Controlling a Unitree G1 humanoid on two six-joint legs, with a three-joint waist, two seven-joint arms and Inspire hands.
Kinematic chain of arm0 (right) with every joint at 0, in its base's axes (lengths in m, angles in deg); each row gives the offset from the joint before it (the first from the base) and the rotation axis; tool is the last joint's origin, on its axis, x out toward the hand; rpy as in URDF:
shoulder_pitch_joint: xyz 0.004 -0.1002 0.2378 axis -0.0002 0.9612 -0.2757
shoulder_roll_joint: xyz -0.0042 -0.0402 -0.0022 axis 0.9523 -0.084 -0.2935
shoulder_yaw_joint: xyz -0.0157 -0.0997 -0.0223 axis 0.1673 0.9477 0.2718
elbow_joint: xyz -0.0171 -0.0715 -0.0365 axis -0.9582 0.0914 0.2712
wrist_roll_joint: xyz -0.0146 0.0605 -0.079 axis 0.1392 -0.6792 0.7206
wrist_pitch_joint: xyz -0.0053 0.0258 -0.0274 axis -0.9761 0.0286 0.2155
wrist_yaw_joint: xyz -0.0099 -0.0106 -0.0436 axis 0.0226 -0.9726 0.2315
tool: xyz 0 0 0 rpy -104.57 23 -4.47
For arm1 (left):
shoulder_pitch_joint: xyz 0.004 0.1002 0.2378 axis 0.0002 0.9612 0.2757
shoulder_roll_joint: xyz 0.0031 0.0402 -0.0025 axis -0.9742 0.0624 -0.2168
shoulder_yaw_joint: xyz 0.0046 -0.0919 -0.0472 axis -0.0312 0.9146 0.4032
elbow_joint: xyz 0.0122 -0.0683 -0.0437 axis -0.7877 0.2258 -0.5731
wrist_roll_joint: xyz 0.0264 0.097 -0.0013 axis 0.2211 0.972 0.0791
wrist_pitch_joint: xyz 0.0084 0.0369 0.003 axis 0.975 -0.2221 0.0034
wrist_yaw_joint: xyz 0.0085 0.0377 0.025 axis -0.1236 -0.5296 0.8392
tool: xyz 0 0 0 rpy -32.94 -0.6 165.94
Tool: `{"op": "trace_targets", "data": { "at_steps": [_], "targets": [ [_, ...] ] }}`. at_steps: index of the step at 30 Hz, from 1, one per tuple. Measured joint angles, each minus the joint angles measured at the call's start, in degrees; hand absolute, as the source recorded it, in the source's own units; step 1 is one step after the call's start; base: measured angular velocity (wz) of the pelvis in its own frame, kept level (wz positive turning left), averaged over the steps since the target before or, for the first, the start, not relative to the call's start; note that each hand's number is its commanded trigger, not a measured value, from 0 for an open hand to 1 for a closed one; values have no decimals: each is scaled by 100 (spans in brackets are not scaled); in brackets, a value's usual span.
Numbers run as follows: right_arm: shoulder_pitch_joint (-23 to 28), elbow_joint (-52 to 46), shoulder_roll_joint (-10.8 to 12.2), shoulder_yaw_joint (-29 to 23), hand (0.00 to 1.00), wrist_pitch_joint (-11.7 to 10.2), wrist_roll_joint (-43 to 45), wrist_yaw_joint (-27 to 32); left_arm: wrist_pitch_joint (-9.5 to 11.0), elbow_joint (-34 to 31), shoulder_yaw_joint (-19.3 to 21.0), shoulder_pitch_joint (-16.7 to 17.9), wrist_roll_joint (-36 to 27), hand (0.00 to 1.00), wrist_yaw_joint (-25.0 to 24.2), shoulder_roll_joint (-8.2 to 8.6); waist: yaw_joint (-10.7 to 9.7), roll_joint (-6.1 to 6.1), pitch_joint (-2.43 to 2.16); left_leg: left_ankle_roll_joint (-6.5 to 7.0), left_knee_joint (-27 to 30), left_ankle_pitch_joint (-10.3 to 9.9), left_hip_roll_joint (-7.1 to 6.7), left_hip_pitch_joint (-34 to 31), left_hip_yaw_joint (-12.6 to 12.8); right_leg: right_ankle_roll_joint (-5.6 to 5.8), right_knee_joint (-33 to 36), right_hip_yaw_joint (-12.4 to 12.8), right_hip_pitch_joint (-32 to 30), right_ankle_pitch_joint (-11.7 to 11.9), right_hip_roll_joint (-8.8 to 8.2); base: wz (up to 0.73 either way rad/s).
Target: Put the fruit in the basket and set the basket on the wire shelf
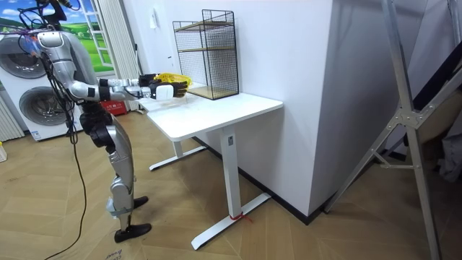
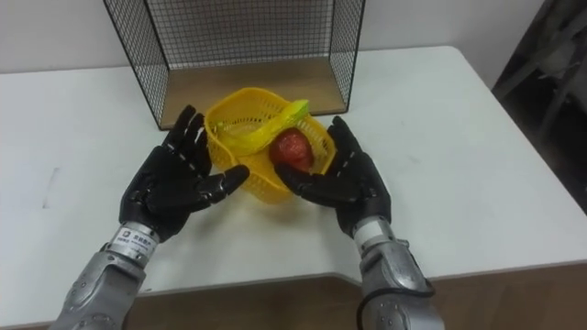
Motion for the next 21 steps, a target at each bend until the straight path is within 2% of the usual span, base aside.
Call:
{"op": "trace_targets", "data": {
  "at_steps": [3, 12, 16, 21],
  "targets": [
    [-7, -127, -1, 0, 0, -129, -1, 1, -1, 0, -28, 0, -16, 0, 1, -1, -32, 1, 1, 0, 8, 0, -1, 3, -21, 0, 0, -10, 14, 0, 1, 2],
    [-10, -316, -3, 1, 0, -174, 215, 137, -2, 0, -113, 0, -13, 0, 9, -2, -31, -23, 31, 0, -1, -1, 0, -40, -23, 0, 17, -14, -50, -1, -1, 0],
    [-10, -316, -2, 2, 0, -178, 215, 171, -3, 1, -134, 0, -14, 0, 17, -2, -23, -63, 83, 0, -3, -1, 3, -63, -20, 1, 29, -10, -86, -2, -1, 0],
    [-11, -316, -3, 1, 0, -175, 235, 171, -23, 2, -134, -1, 2, 0, 17, -2, -12, -76, 87, 0, 6, -1, 12, -119, 6, 3, 92, 5, -183, -4, -2, -2]
  ]
}}
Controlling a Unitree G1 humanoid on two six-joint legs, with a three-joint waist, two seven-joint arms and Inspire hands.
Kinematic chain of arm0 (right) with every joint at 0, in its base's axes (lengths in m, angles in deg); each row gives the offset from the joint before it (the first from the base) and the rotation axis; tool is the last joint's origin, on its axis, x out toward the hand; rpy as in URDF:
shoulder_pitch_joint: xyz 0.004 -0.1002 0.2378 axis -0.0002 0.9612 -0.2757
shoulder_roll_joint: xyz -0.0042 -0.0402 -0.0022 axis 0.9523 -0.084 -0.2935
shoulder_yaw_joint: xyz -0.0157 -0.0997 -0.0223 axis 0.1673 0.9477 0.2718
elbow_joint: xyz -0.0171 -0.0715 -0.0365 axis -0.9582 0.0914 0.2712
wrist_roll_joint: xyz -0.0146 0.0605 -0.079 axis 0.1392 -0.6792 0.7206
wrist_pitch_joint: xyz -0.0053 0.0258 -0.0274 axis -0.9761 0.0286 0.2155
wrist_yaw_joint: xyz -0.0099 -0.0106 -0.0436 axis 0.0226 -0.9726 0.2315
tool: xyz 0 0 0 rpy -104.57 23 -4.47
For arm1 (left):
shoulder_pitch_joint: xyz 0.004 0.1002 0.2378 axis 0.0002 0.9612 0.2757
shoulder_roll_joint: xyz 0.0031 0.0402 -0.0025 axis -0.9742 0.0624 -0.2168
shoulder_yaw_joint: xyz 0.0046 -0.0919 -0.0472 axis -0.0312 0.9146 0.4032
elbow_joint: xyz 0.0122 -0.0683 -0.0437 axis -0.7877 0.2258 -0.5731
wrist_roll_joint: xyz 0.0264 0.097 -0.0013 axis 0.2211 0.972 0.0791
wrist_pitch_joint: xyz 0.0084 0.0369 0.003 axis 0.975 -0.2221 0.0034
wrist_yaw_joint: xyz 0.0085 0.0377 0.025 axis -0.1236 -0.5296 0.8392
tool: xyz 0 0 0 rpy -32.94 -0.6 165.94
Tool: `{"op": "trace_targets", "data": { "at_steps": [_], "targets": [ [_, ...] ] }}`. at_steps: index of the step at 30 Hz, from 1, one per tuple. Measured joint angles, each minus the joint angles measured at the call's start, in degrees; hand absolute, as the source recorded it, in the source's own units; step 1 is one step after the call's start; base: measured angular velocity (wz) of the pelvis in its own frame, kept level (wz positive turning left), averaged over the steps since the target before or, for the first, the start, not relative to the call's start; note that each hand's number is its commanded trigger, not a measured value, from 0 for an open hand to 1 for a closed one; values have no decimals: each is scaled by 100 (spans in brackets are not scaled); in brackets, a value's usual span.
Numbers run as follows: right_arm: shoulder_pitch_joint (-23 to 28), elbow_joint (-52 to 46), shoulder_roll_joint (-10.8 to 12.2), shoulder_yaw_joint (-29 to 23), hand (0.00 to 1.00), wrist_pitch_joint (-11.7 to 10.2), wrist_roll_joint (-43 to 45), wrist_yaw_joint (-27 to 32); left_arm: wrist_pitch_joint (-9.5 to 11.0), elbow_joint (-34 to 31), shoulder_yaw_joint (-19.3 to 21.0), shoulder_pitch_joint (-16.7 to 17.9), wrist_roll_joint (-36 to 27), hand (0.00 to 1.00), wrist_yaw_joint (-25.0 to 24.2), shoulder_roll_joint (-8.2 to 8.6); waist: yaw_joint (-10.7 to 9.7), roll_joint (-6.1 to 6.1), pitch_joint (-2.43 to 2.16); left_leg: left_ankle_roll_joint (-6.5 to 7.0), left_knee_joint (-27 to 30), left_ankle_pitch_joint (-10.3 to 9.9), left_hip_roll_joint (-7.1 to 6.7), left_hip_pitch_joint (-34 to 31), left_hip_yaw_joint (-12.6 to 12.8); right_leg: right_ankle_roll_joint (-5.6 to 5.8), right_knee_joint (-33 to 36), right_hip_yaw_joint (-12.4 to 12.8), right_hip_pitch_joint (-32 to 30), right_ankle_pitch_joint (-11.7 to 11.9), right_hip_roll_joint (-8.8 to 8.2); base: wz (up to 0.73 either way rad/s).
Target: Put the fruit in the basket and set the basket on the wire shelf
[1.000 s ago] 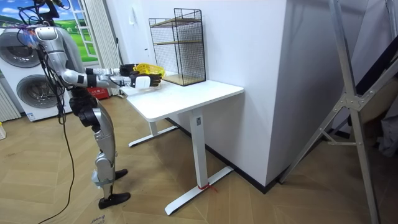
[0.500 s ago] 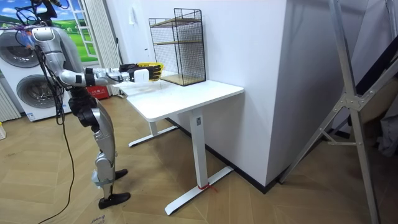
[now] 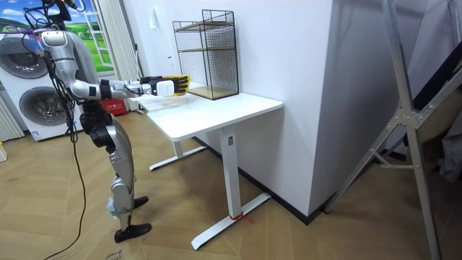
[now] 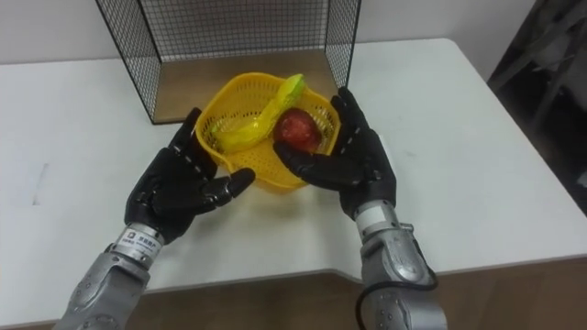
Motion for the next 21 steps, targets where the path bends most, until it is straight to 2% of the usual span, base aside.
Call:
{"op": "trace_targets", "data": {
  "at_steps": [7, 10, 12, 14, 15, 17, 19, 21],
  "targets": [
    [-3, -1, 1, 0, 0, 0, 1, 0, -22, 4, 9, 0, -3, 0, 3, 0, 9, -28, 4, -6, 29, -4, 20, -3, 5, 0, 15, -15, 7, -1, 10, 0],
    [-4, -3, 8, -1, 0, 1, 2, -5, -22, 11, 15, 2, 34, 0, 6, -2, 18, -27, 4, -37, 248, -118, 102, -53, 12, -27, 100, -11, 3, -34, 53, -3],
    [-4, -28, 9, -3, 0, 1, 2, -23, -24, 11, 34, 1, 48, 0, 6, -15, 66, -28, 3, -69, 557, -282, 198, -160, 13, -55, 361, -11, -101, -162, 90, -9],
    [-7, -44, 18, -3, 0, -1, 49, -58, -23, 10, 35, -1, 54, 0, 7, -23, 150, -18, 2, -131, 1130, -554, 380, -338, 2, -143, 729, -27, -202, -386, 175, -11],
    [-3, -44, 23, -3, 0, -2, 43, -58, -24, 11, 36, 0, 62, 0, 7, -25, 172, -19, 1, -148, 1269, -621, 436, -385, -13, -164, 847, -30, -253, -461, 202, -8],
    [3, -43, 25, 2, 0, -2, 10, -64, -31, 17, 73, 1, 172, 0, 7, -42, 296, -45, -10, -252, 1833, -857, 595, -530, -32, -274, 1366, -40, -438, -820, 245, -6],
    [6, -42, 22, 8, 0, -2, -178, -75, -32, 20, 70, 1, 165, 0, 28, -55, 305, -35, -14, -282, 2225, -875, 684, -679, -54, -319, 1581, -48, -477, -1001, 290, 12],
    [5, -37, 26, 16, 0, -1, -200, -100, -36, 21, 78, 1, 147, 0, 55, -53, 361, -7, -16, -258, 2566, -793, 769, -781, -53, -384, 1711, -4, -475, -1096, 320, -6]
  ]
}}
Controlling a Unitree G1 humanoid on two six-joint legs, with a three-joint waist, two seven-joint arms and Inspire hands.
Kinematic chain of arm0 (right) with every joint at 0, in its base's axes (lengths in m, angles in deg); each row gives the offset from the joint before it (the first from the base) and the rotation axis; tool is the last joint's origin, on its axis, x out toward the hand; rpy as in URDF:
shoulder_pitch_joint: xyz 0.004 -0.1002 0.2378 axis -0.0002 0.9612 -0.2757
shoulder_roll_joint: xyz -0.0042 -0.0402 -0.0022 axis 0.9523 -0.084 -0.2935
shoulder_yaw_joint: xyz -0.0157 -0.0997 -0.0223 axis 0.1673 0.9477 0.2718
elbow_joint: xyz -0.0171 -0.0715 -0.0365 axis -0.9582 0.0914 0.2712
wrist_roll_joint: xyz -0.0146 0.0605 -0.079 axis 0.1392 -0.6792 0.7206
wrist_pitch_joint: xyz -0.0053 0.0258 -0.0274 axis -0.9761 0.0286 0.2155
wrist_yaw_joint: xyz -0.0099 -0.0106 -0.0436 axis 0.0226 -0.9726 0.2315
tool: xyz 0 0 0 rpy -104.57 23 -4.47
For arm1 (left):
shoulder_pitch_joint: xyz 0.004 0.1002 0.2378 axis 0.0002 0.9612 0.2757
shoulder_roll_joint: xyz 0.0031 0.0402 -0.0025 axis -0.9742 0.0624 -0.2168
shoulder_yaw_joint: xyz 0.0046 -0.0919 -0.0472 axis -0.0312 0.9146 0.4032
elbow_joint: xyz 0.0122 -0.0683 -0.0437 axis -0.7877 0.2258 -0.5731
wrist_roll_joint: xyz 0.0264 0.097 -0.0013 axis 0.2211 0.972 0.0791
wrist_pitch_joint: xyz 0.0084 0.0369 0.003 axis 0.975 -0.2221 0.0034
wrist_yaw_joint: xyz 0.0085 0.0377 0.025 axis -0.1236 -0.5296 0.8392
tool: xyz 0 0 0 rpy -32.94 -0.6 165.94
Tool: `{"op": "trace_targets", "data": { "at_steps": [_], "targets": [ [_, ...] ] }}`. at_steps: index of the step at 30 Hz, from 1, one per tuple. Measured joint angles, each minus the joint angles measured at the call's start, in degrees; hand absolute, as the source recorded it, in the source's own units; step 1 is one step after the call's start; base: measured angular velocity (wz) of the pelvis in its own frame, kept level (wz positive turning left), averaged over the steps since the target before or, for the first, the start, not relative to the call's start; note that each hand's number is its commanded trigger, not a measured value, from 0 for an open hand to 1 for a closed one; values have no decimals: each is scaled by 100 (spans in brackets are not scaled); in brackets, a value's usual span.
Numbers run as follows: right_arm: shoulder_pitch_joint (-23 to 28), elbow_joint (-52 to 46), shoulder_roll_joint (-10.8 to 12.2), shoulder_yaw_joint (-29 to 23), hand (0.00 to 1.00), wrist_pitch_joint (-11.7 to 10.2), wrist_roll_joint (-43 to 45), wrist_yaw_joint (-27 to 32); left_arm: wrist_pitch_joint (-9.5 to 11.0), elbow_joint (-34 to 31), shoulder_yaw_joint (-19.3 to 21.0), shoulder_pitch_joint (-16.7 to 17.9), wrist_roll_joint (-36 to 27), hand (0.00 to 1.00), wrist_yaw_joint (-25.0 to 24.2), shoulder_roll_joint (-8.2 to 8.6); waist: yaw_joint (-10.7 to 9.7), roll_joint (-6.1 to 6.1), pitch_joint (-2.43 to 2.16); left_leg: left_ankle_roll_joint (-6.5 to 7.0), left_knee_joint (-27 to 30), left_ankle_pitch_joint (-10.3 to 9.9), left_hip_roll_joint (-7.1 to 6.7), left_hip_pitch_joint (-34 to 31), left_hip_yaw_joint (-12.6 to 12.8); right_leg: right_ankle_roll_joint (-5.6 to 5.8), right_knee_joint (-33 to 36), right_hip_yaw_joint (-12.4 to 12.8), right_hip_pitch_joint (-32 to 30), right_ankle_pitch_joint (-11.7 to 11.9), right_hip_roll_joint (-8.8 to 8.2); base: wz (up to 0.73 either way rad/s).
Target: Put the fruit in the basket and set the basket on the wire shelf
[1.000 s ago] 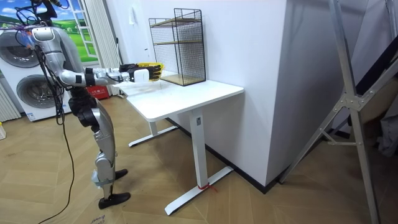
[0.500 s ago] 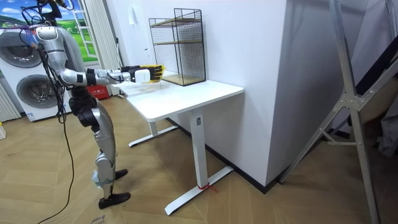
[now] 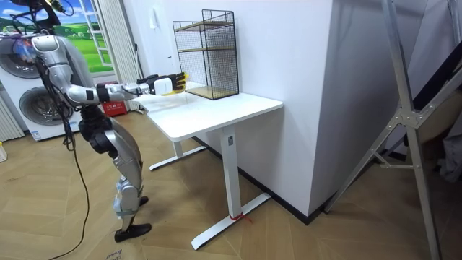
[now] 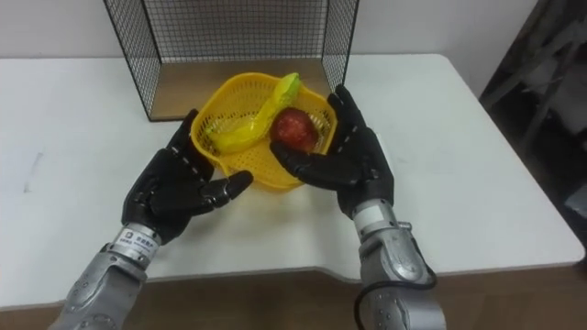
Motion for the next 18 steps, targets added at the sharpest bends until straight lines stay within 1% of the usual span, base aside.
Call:
{"op": "trace_targets", "data": {
  "at_steps": [1, 2, 3, 4, 5, 6, 7, 8, 9, 10, 11, 13, 15, 16, 17, 18],
  "targets": [
    [0, 2, 12, 1, 0, 0, 4, -17, 0, 2, 12, 0, -2, 0, 14, 1, 65, 13, 1, 21, 218, 124, 52, -55, 0, -47, 9, 85, 44, -6, -3, -27],
    [-3, 3, 7, 3, 0, 0, -41, -28, 0, 2, 16, 3, -4, 0, 14, -4, 112, 17, 21, 23, 508, 320, 70, -274, -66, -101, -10, 163, 134, -1, 2, -19],
    [-4, 4, 3, 4, 0, 1, -47, -28, -3, 3, 18, 4, -6, 0, 15, 2, 113, -50, 32, 5, 508, 320, 7, -388, -129, -106, -10, 157, 134, -5, -34, -3],
    [-37, 4, -15, -9, 0, -4, -32, -27, -2, 1, 17, -25, -9, 0, 14, 5, 104, -28, -1, 7, 12, 292, -151, -609, -164, -104, -5, 149, 76, -12, -92, -3],
    [-83, 7, -28, -13, 0, -3, 1, -26, 5, -17, 21, -39, -10, 0, 17, 28, 107, -5, -16, -27, -677, 423, -283, -839, -149, -87, 3, 202, -5, -25, -115, -16],
    [-97, 24, -30, -12, 0, -4, 4, -26, 13, -21, 29, -39, -6, 0, 17, 38, 127, -7, -16, 24, -1022, 657, -350, -915, -142, -76, 9, 251, -13, -33, -132, -55],
    [-100, 53, -39, 0, 0, 24, 57, -31, 10, -20, 37, -37, 14, 0, 19, 26, 252, -34, -16, 50, -1414, 1114, -428, -929, -118, -75, 13, 304, -7, -51, -201, -49],
    [-102, 52, -40, 26, 0, 46, 90, -35, 13, -21, 72, -44, 3, 0, 21, 13, 224, -10, -60, 152, -1540, 1371, -490, -840, -133, -6, -26, 330, 11, -94, -206, -31],
    [-101, 49, -40, 41, 0, 46, 90, -35, 14, -21, 81, -57, -2, 0, 30, -2, 170, -59, -59, 205, -1588, 1463, -546, -795, -145, 39, -46, 323, 52, -123, -229, 13],
    [-101, 49, -43, 50, 0, 50, 85, -35, 13, -21, 86, -74, -5, 0, 34, -41, 97, -146, -60, 267, -1581, 1524, -615, -780, -147, 78, -131, 283, 120, -146, -235, 16],
    [-106, 48, -44, 53, 0, 49, 85, -62, 11, -21, 82, -75, 7, 0, 34, -87, 86, -204, -70, 289, -1521, 1498, -633, -805, -115, 106, -227, 288, 139, -130, -260, 5],
    [-108, 49, -42, 55, 0, 50, 167, -106, 9, -21, 120, -80, 25, 0, 34, -99, 89, -253, -49, 298, -1494, 1421, -656, -824, -75, 130, -301, 284, 154, -111, -314, -7],
    [-109, 49, -42, 57, 0, 53, 271, -120, 9, -21, 127, -83, 26, 0, 34, -99, 84, -253, -43, 300, -1435, 1333, -693, -838, -76, 139, -326, 278, 177, -116, -350, 2],
    [-109, 48, -41, 57, 0, 56, 308, -120, 10, -21, 127, -85, 9, 0, 37, -93, 85, -254, -43, 304, -1402, 1272, -725, -829, -79, 169, -334, 267, 212, -133, -410, 6],
    [-117, 41, -49, 56, 0, 56, 312, -120, 10, -21, 127, -97, 4, 0, 48, -84, 93, -255, -42, 305, -1379, 1223, -733, -827, -77, 203, -330, 257, 222, -152, -432, 5],
    [-127, 41, -51, 56, 0, 56, 312, -119, 10, -21, 126, -106, 2, 0, 56, -83, 96, -257, -41, 305, -1376, 1209, -745, -828, -79, 211, -330, 258, 222, -156, -442, 0]
  ]
}}
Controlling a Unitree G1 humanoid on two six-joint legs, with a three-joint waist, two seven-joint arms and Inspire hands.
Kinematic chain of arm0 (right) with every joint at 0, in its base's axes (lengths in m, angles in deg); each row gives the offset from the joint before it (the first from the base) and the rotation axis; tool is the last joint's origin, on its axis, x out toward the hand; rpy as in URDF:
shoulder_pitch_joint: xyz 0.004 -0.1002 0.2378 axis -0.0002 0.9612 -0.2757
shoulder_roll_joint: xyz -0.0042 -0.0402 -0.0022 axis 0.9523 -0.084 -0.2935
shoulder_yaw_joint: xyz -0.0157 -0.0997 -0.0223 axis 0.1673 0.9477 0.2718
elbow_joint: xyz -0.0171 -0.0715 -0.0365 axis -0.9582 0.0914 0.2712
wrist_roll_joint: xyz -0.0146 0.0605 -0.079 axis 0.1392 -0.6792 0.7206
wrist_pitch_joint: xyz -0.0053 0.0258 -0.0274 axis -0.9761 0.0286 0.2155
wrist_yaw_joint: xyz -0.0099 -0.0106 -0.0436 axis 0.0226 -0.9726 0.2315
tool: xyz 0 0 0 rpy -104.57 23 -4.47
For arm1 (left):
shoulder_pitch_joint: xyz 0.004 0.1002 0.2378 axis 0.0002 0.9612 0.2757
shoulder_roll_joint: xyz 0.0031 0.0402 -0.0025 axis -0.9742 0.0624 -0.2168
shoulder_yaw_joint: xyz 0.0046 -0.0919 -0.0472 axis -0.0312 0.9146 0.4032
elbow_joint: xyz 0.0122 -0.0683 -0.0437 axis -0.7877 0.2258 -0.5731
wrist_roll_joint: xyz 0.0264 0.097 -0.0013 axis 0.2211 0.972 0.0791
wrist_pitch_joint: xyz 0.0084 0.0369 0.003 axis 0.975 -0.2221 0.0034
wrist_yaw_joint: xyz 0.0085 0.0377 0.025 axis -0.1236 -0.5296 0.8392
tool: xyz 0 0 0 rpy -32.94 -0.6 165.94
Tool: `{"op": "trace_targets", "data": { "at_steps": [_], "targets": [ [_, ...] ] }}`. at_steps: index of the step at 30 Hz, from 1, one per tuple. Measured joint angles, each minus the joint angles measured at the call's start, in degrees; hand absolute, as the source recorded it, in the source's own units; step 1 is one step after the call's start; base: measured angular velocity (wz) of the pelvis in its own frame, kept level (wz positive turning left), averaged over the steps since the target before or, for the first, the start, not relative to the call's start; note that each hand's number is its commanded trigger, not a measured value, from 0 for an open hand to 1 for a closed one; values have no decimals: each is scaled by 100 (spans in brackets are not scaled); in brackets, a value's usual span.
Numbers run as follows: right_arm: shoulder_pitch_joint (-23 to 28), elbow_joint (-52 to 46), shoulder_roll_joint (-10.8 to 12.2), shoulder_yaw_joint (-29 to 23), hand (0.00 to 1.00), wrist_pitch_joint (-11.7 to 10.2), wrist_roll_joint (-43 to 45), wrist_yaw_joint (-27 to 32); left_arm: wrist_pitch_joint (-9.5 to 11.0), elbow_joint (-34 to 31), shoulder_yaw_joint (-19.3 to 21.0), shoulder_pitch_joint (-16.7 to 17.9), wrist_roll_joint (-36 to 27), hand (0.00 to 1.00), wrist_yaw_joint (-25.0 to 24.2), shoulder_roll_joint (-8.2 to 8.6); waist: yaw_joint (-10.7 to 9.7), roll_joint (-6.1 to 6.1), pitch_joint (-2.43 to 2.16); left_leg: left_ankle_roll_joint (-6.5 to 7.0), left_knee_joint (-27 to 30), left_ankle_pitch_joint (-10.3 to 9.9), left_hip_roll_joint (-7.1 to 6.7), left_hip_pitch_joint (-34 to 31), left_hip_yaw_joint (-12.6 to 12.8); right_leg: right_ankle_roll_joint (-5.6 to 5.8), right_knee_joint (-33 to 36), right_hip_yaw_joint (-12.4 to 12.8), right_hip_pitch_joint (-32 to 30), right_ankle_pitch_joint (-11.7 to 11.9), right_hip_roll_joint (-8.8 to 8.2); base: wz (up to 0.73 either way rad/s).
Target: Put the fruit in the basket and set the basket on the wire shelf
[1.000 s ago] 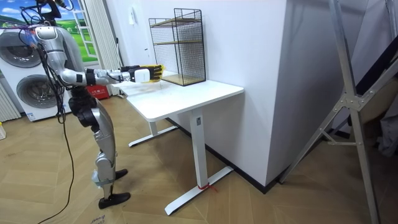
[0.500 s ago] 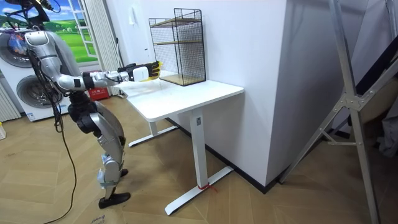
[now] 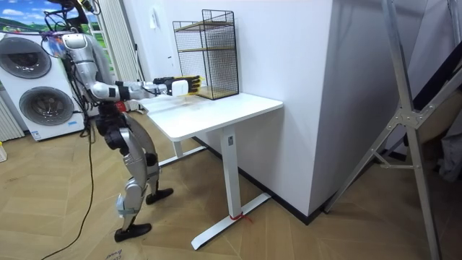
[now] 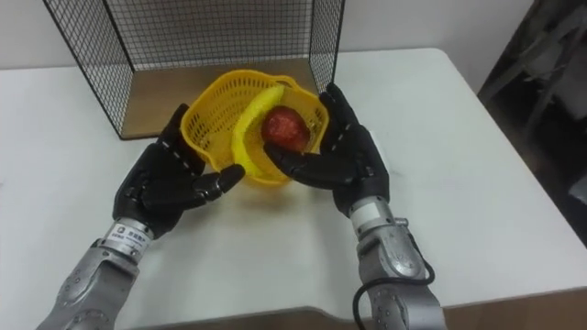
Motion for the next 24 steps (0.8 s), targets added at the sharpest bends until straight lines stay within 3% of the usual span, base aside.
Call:
{"op": "trace_targets", "data": {
  "at_steps": [6, 10, 12, 15, 16, 18, 20, 22, 24],
  "targets": [
    [-57, -6, -1, -13, 0, -2, -2, 1, 2, -1, -1, -24, -14, 0, 4, 17, -34, -15, 23, 54, -9, -100, -180, 46, -27, 86, -71, -87, 116, -48, -135, 5],
    [-57, -56, -28, -12, 0, -3, -5, 2, 5, -2, -32, -27, -5, 0, 96, 22, -48, -20, 28, 164, 71, -274, -307, 2, -15, 203, -3, -147, 143, -113, -279, 5],
    [-58, -97, -33, -13, 0, -4, -3, 18, 6, -3, -54, -56, 13, 0, 165, 53, -66, -19, 28, 220, 195, -402, -386, -11, -17, 295, 208, -144, 124, -163, -345, 12],
    [-58, -235, -67, -14, 0, -6, -42, 38, 6, -4, -65, -100, -13, 0, 211, 60, -111, -16, 27, 419, 350, -559, -546, 22, 45, 347, 1072, -63, -135, -150, -626, 15],
    [-58, -291, -63, -13, 0, -37, -57, 40, 6, -4, -67, -100, -14, 0, 223, 61, -165, -15, 25, 510, 372, -616, -646, 69, 61, 455, 1522, 51, -289, -65, -735, 14],
    [-59, -315, -61, -9, 0, -65, -50, 39, 6, -4, -71, -101, -65, 0, 238, 53, -177, -18, 27, 619, 350, -685, -790, 202, 100, 439, 2287, 272, -605, 266, -898, 6],
    [-56, -245, -60, -10, 0, -65, 17, 39, 5, -3, -134, -101, -52, 0, 327, 56, -188, 19, 41, 729, 258, -773, -838, 484, 98, 363, 2990, 531, -924, 1035, -898, -4],
    [-56, -205, -66, -11, 0, -64, 21, 39, 11, -6, -161, -103, -51, 0, 383, 64, -180, 93, 69, 762, 96, -799, -845, 709, -17, 325, 3188, 544, -1007, 1401, -855, -2],
    [-58, -191, -52, -11, 0, -67, 61, 38, 12, -42, -149, -138, -59, 0, 432, 62, -195, 171, 83, 810, -29, -792, -762, 821, -29, 383, 3004, 486, -1267, 930, -671, 2]
  ]
}}
